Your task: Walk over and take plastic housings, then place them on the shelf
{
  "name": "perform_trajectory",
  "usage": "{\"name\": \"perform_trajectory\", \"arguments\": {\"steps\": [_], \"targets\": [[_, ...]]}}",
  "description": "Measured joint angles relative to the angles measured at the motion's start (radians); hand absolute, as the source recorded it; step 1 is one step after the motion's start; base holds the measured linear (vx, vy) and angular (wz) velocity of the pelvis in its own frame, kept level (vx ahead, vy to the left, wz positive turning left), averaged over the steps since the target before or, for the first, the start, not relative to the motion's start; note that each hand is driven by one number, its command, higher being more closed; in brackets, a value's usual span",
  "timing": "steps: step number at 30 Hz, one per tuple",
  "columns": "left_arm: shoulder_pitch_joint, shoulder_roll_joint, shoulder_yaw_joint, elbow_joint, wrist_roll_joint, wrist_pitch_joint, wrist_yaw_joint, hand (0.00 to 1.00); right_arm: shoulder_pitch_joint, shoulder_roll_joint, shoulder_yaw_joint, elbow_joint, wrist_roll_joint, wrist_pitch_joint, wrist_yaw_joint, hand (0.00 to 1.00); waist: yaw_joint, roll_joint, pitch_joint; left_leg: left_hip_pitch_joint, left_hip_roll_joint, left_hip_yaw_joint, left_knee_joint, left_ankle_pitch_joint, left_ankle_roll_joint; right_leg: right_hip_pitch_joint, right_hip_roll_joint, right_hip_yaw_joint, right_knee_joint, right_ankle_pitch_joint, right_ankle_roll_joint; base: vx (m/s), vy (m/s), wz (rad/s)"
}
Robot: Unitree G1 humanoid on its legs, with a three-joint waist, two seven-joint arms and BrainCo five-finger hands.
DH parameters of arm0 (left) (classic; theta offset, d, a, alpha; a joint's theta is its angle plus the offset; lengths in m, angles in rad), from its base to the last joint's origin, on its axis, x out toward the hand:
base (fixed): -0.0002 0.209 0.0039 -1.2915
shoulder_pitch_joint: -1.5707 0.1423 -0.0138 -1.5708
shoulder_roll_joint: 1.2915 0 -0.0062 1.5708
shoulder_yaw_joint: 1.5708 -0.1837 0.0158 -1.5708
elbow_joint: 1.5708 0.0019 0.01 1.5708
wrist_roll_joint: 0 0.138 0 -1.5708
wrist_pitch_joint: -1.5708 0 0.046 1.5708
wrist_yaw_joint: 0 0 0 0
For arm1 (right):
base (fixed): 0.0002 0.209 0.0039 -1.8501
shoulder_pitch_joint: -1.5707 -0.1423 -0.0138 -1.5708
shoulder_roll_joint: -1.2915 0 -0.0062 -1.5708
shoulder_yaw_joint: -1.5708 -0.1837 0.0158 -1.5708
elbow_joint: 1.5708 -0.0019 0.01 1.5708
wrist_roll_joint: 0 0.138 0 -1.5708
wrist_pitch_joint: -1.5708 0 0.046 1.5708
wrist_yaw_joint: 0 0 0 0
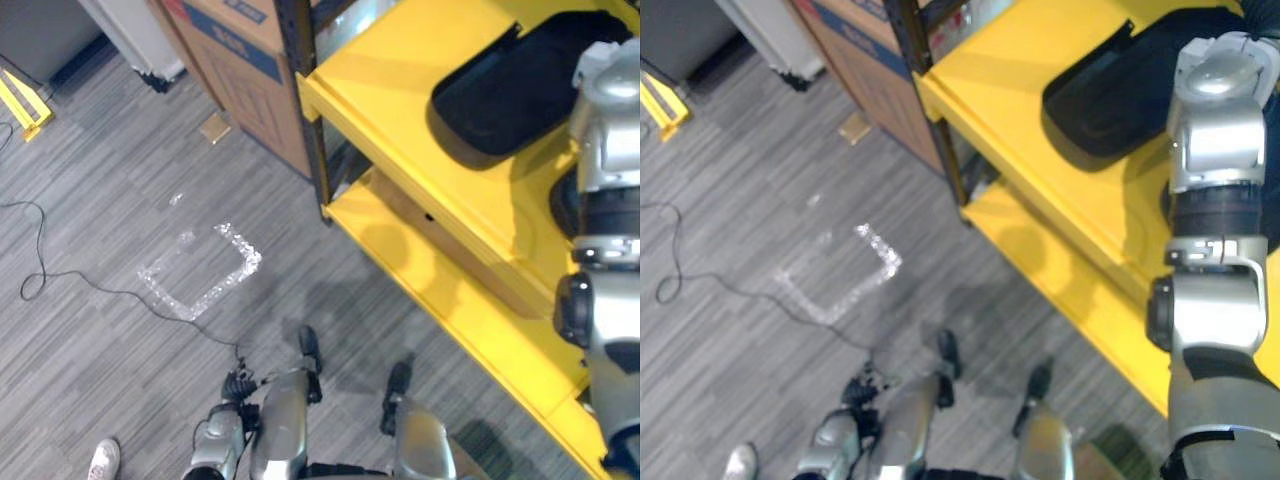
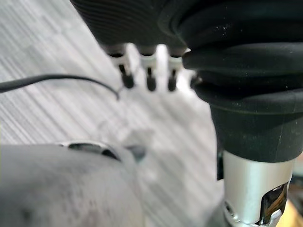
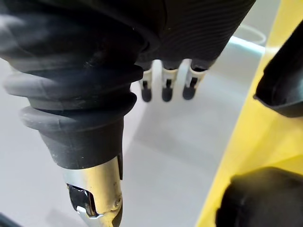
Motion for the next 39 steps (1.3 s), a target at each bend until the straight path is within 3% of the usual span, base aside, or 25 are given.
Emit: {"name": "perform_trajectory", "arguments": {"steps": [5,11,19,26,39], "targets": [[-0.002,0.0,-0.009,0.0,-0.001,0.0,0.001,0.0,0.03,0.011,0.003,0.004,0.022,0.036,0.046,0.0,-0.003,0.0,0.0,0.0,0.001,0.003,-0.001,0.0,0.0,-0.001,0.0,0.002,0.0,0.0,0.0,0.0,0.0,0.0],[-0.003,-0.003,-0.013,0.002,-0.026,0.004,0.003,0.0,0.029,0.014,0.039,0.088,0.086,0.036,0.124,0.0,0.0,0.002,-0.001,0.007,0.0,0.006,-0.004,0.0,0.0,0.001,-0.001,0.004,0.002,0.0,0.0,0.0,0.0,0.0],[-0.003,-0.006,-0.013,0.002,-0.029,0.006,0.006,0.0,0.026,0.013,0.049,0.125,0.1,-0.014,0.222,0.0,0.004,0.003,-0.002,0.012,0.0,0.01,-0.009,0.001,-0.002,0.0,-0.003,0.006,0.011,-0.002,-0.002,0.0,0.0,0.0],[-0.003,-0.01,-0.016,0.002,-0.03,0.016,0.006,0.0,0.017,0.012,0.084,0.155,0.1,-0.024,0.285,0.0,0.007,0.011,-0.007,0.012,-0.002,0.011,-0.015,0.006,-0.002,-0.006,-0.005,0.006,0.018,-0.003,-0.002,0.0,0.0,0.0],[-0.004,-0.009,-0.017,-0.003,-0.03,0.032,0.006,0.0,0.017,0.012,0.114,0.156,0.078,-0.035,0.324,0.0,0.009,0.013,-0.008,0.013,-0.003,0.007,-0.028,0.018,-0.004,-0.014,-0.005,0.002,0.032,-0.008,-0.003,0.0,0.0,0.0]]}}
